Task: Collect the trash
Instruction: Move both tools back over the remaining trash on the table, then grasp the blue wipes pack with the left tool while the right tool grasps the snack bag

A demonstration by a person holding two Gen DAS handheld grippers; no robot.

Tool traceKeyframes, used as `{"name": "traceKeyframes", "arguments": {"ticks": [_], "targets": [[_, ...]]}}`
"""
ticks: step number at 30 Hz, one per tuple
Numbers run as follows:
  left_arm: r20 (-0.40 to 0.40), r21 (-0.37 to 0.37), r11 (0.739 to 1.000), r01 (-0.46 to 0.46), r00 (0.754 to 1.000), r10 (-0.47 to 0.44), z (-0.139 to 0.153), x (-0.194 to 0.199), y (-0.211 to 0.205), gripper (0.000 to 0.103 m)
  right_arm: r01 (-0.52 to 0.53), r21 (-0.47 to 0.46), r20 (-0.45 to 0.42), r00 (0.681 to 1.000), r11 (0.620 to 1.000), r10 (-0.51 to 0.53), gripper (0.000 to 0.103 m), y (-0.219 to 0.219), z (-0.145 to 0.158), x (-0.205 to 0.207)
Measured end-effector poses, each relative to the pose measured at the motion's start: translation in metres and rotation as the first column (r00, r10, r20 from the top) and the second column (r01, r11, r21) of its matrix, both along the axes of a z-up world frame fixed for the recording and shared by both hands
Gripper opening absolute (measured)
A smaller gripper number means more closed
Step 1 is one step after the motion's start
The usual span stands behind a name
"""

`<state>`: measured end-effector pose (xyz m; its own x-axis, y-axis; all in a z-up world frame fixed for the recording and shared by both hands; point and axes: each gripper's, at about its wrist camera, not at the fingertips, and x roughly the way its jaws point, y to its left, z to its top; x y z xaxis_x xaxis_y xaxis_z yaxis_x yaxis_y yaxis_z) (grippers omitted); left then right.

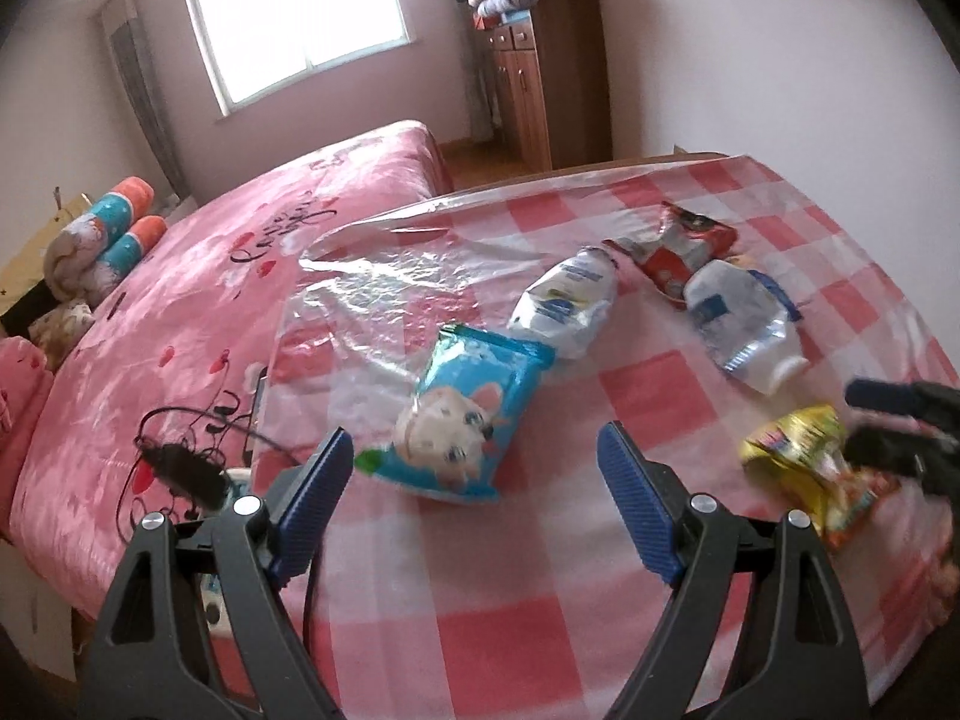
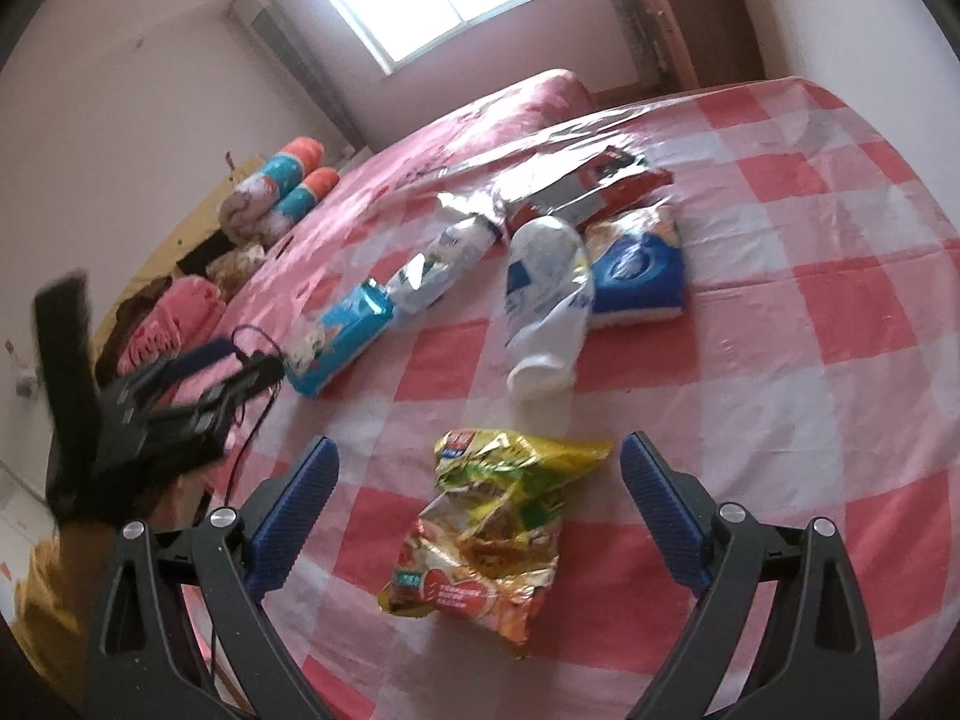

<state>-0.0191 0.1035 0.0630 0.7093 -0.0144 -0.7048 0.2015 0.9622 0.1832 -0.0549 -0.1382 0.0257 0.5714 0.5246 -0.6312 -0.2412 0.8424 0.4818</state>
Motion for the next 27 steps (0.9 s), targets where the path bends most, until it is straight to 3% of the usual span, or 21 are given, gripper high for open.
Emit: {"name": "traceKeyframes", "arguments": {"ticks": [11,19,25,27], "targets": [[-0.12,-0.035,0.999,0.021,0.992,-0.025,-0.028,0.059,0.013,0.084,-0.028,-0.108,-0.009,1.0,0.994,0.027,0.094,0.022,-0.01,-0.004],[-0.15,-0.064,0.998,0.011,0.988,-0.021,-0.043,0.076,0.018,0.084,-0.037,-0.163,0.005,0.999,0.986,0.038,0.094,0.029,-0.011,-0.008],[-0.16,-0.063,0.998,0.012,0.987,-0.022,-0.053,0.082,0.014,0.084,-0.041,-0.236,0.017,0.999,0.971,0.046,0.083,0.033,-0.01,-0.007],[-0.153,-0.075,0.997,0.009,0.988,-0.02,-0.053,0.082,0.013,0.079,-0.043,-0.249,0.02,0.999,0.968,0.05,0.082,0.034,-0.011,-0.007]]}}
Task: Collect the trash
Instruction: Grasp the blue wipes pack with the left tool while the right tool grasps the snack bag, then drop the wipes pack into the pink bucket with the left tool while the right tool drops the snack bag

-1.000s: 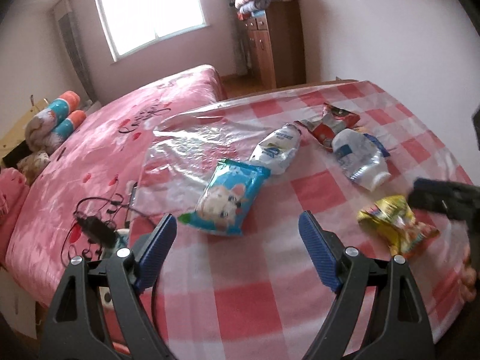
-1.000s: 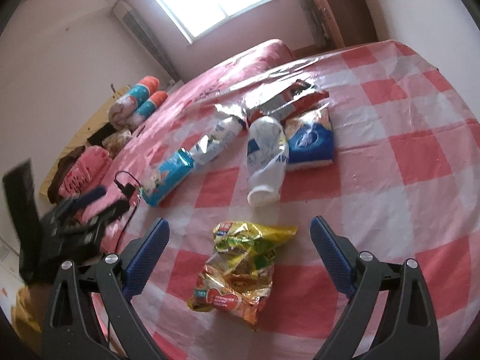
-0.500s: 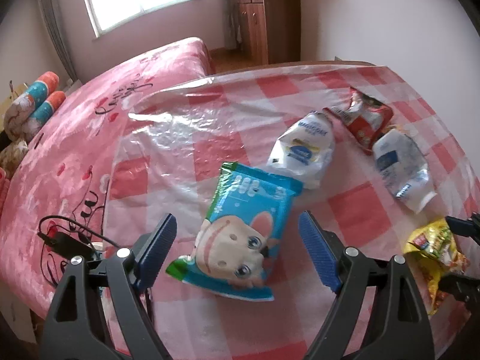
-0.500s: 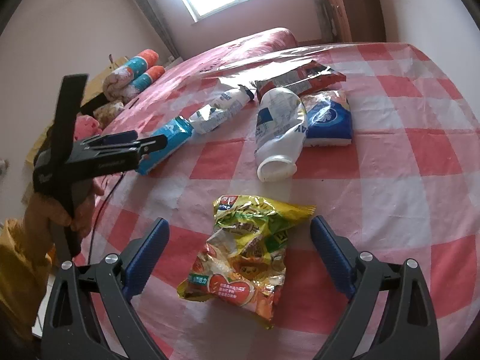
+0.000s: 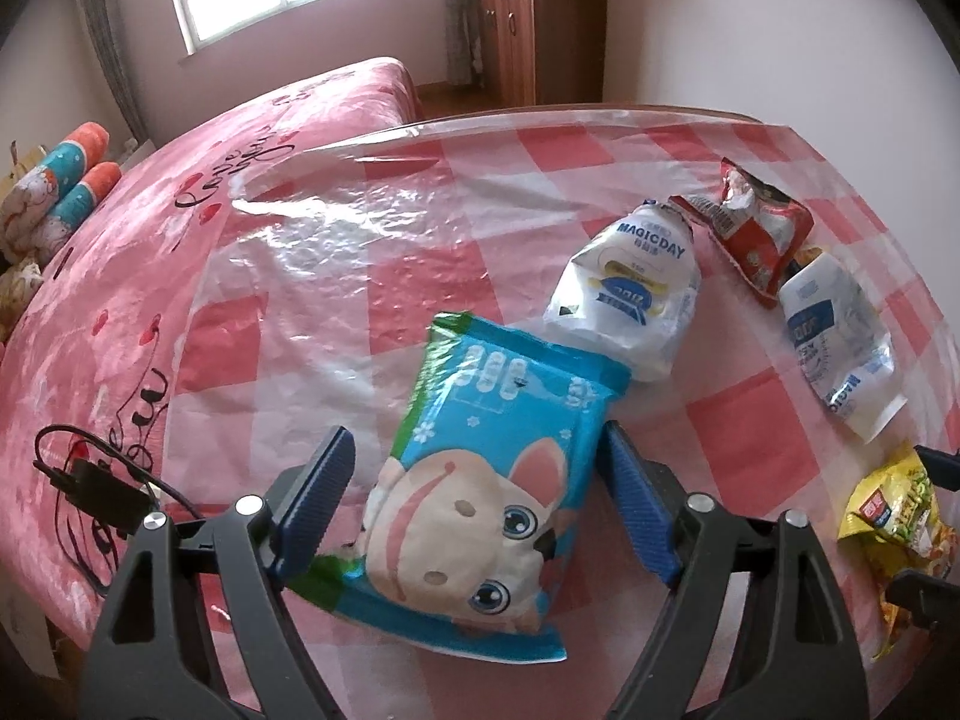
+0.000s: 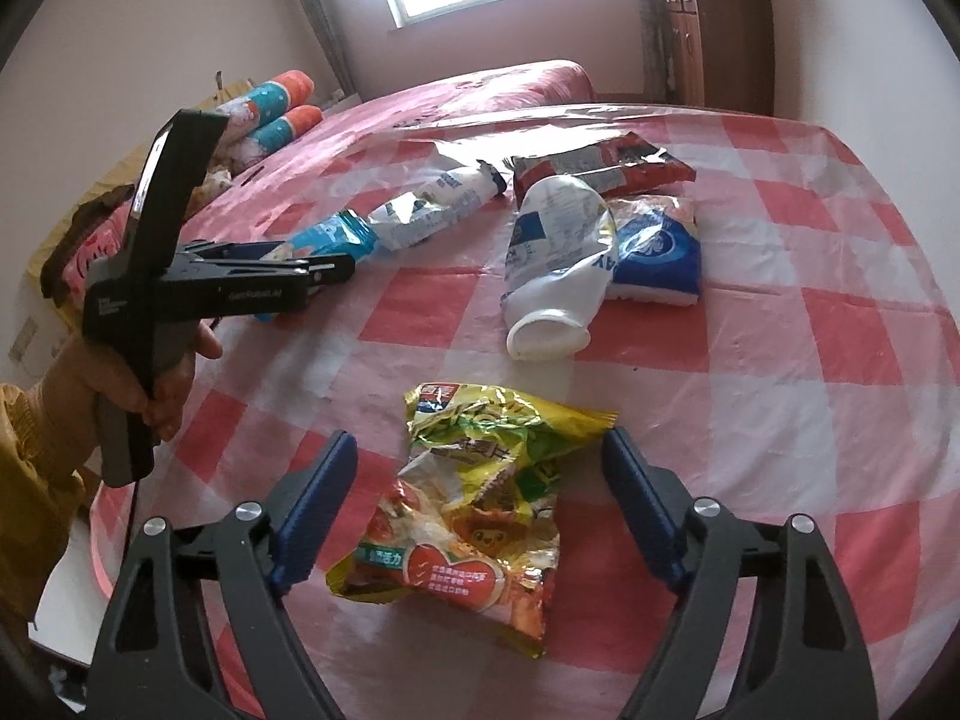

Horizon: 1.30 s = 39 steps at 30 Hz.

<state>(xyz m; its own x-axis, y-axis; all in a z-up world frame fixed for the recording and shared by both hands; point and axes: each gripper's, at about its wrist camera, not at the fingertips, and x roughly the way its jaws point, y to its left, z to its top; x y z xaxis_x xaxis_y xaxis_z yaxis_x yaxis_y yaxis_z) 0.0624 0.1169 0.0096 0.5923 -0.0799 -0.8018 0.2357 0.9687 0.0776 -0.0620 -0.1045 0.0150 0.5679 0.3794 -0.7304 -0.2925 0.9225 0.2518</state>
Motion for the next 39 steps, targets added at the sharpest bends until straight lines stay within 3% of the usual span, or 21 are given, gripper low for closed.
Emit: {"name": "traceKeyframes", "arguments": {"ticks": [8,15,19,39], "targets": [[0.015,-0.041,0.999,-0.025,1.0,0.026,0.001,-0.004,-0.004,0.057,-0.007,-0.069,0.015,1.0,0.998,0.008,0.07,0.002,-0.001,0.001],[0.036,-0.056,0.995,-0.087,0.995,0.089,0.005,-0.011,-0.005,0.046,-0.017,-0.092,0.022,1.0,0.996,0.019,0.059,0.002,-0.001,0.001],[0.032,-0.076,0.99,-0.118,0.992,0.12,0.007,-0.015,-0.003,0.044,-0.028,-0.083,0.022,0.999,0.996,0.03,0.053,0.0,-0.001,0.002],[0.032,-0.199,0.969,-0.144,0.988,0.153,0.021,-0.086,0.005,0.042,-0.066,0.071,0.013,0.998,0.995,0.066,0.05,-0.016,0.0,0.002]]}}
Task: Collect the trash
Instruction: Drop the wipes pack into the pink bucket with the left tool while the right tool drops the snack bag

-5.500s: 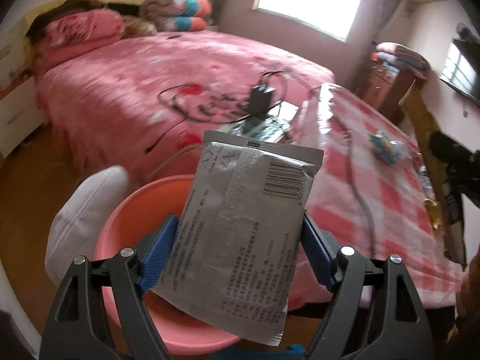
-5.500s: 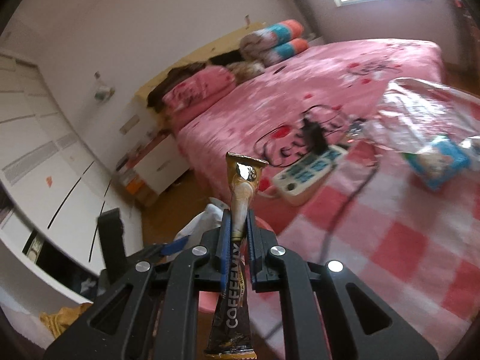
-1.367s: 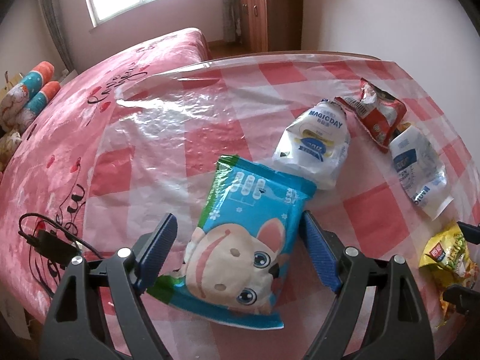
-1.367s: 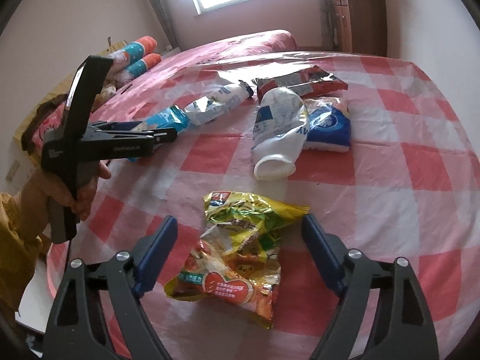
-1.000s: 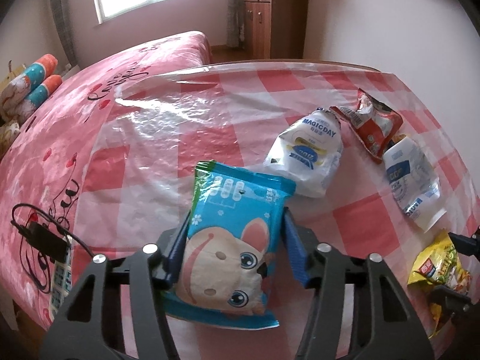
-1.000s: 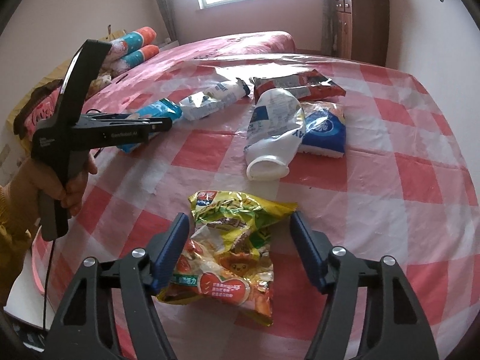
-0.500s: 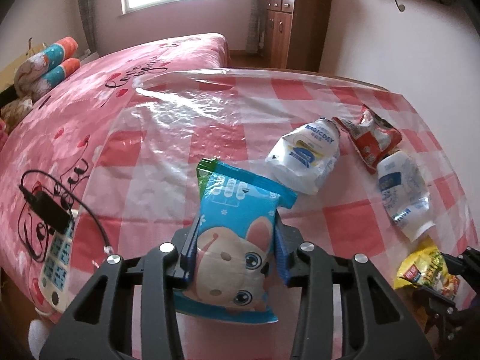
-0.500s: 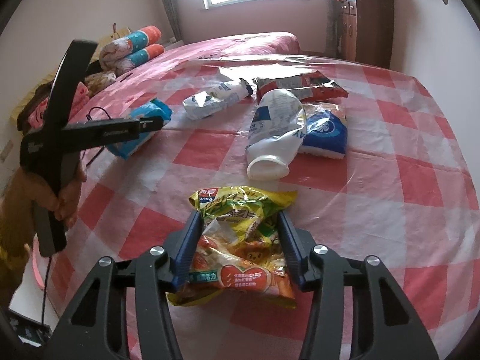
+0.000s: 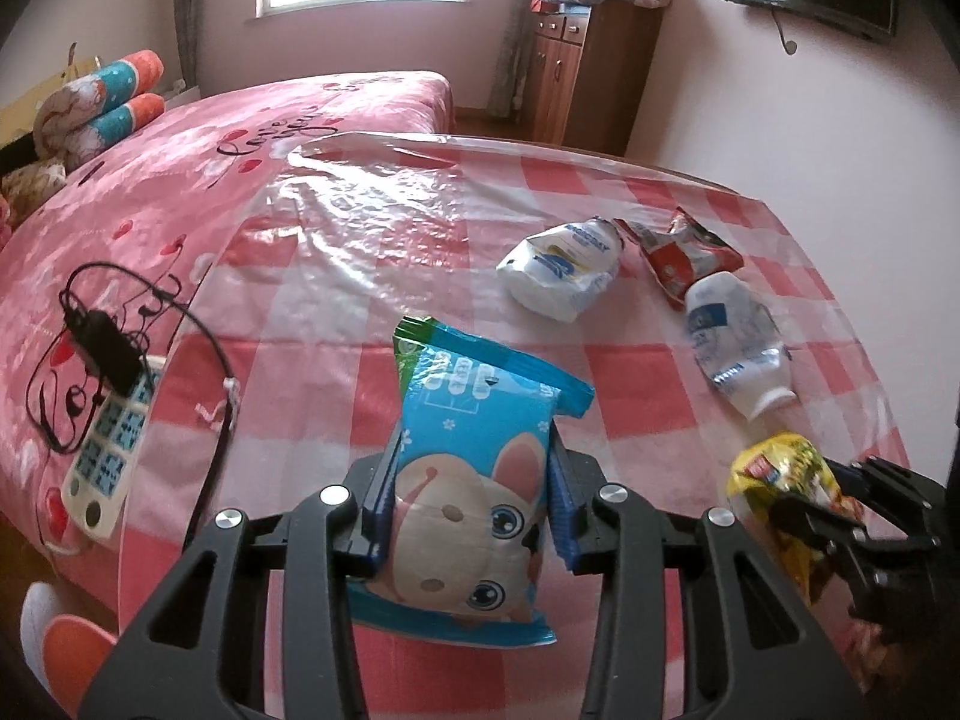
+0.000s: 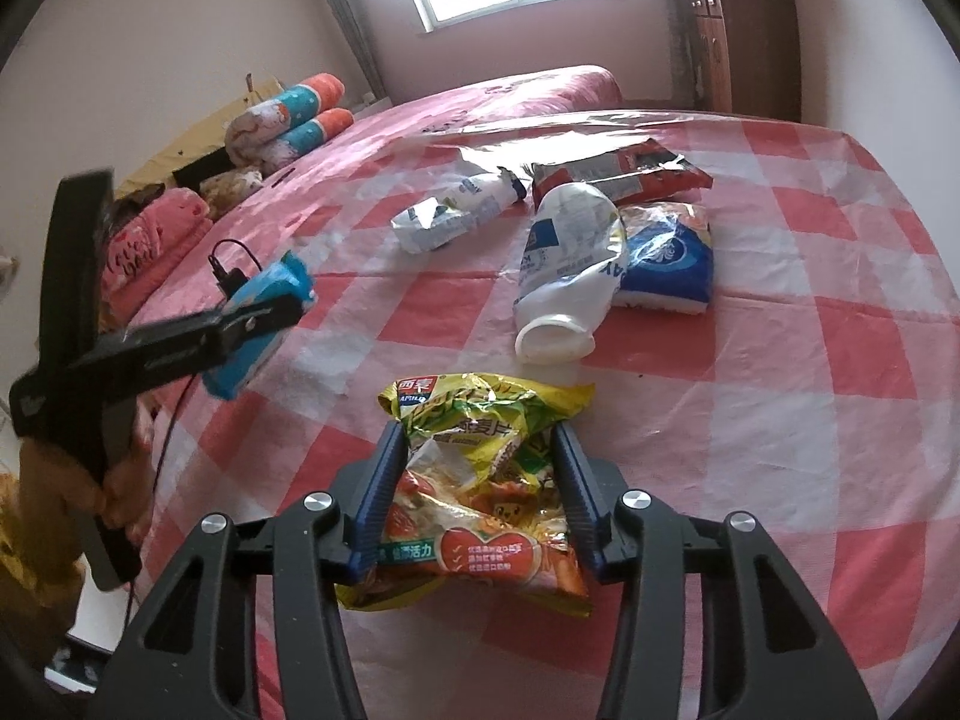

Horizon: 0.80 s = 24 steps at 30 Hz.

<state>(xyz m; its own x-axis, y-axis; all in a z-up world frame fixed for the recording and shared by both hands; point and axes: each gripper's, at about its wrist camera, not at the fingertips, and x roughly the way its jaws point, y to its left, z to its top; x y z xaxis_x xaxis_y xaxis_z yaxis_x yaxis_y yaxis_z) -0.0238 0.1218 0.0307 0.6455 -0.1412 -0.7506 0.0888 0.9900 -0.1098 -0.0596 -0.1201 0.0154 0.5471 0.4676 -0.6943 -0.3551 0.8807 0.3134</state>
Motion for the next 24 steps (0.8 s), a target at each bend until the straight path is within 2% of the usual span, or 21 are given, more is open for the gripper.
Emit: {"name": "traceKeyframes", "arguments": {"ticks": [7,24], "targets": [[0.006,-0.039,0.999,-0.01,1.0,0.01,0.004,-0.028,0.008,0.042,-0.005,0.079,-0.009,1.0,0.997,0.005,0.048,-0.006,0.002,0.0],[0.023,-0.107,0.994,-0.035,0.999,0.037,0.016,-0.086,0.038,0.042,-0.04,0.166,0.031,0.999,0.985,0.036,0.044,0.011,0.023,-0.015]]}}
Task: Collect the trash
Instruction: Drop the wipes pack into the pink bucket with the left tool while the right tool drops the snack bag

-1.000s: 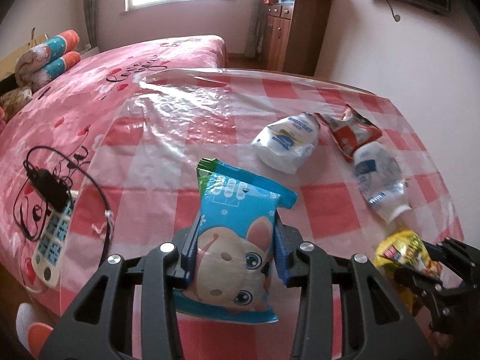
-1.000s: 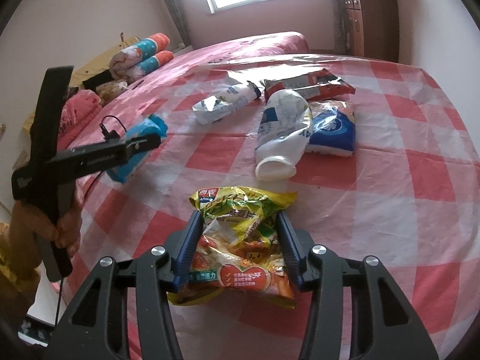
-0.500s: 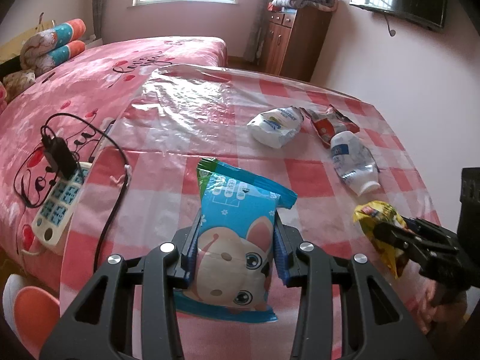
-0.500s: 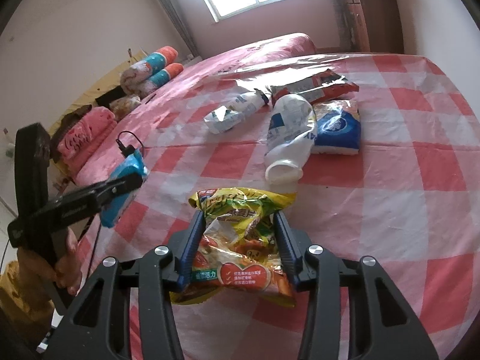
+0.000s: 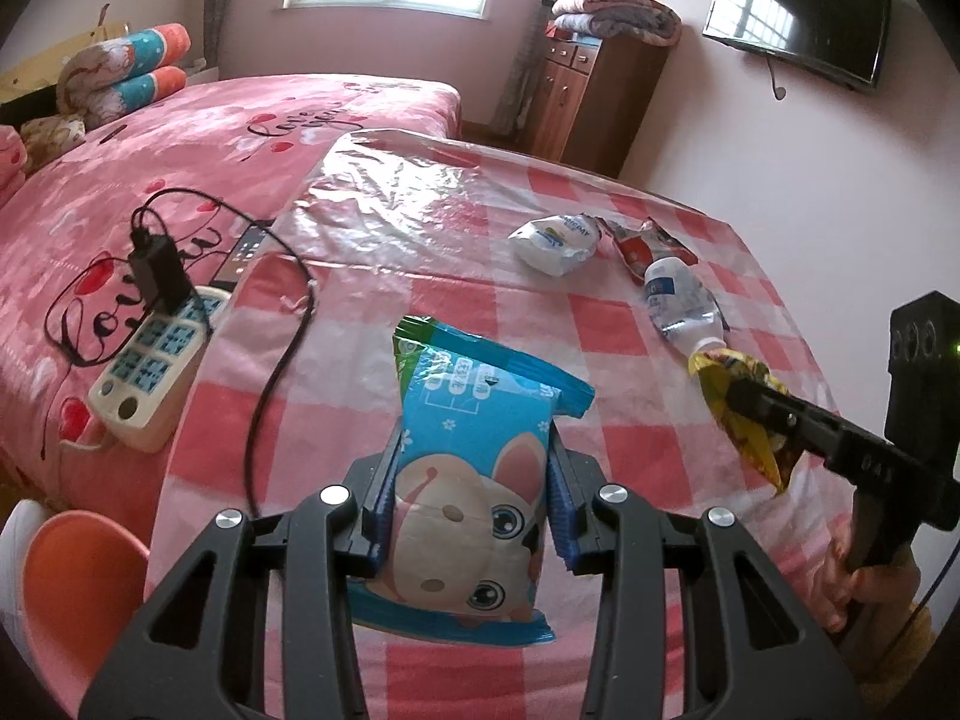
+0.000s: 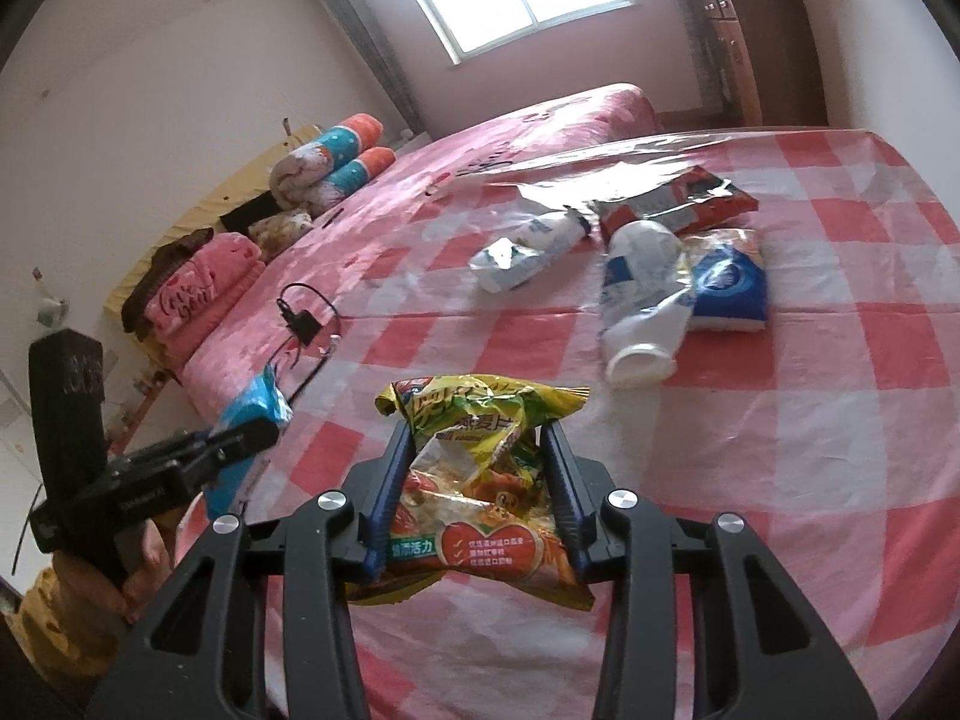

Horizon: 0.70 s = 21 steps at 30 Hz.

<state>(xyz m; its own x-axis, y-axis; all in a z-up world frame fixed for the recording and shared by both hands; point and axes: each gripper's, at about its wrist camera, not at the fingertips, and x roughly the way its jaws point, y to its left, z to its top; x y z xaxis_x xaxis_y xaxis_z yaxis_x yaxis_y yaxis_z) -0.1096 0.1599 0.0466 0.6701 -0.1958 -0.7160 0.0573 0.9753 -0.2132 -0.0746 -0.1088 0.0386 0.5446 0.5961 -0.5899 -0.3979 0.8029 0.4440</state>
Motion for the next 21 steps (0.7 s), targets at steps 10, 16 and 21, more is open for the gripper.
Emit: {"name": "traceKeyframes", "arguments": {"ticks": [10,16,21], "targets": [[-0.003,-0.009,0.999,-0.044,0.999,0.044,0.0,-0.028,0.028,0.042,-0.052,0.041,-0.031,0.998,0.998,0.053,0.043,0.026,0.004,-0.006],[0.001,-0.015,0.996,-0.093,0.996,0.093,0.002,-0.05,0.058,0.042,-0.109,0.039,-0.046,0.993,0.993,0.11,0.043,0.054,0.008,-0.014],[-0.002,-0.021,0.987,-0.162,0.987,0.162,-0.001,-0.067,0.091,0.042,-0.185,0.012,-0.049,0.981,0.983,0.185,0.043,0.089,0.014,-0.026]]}}
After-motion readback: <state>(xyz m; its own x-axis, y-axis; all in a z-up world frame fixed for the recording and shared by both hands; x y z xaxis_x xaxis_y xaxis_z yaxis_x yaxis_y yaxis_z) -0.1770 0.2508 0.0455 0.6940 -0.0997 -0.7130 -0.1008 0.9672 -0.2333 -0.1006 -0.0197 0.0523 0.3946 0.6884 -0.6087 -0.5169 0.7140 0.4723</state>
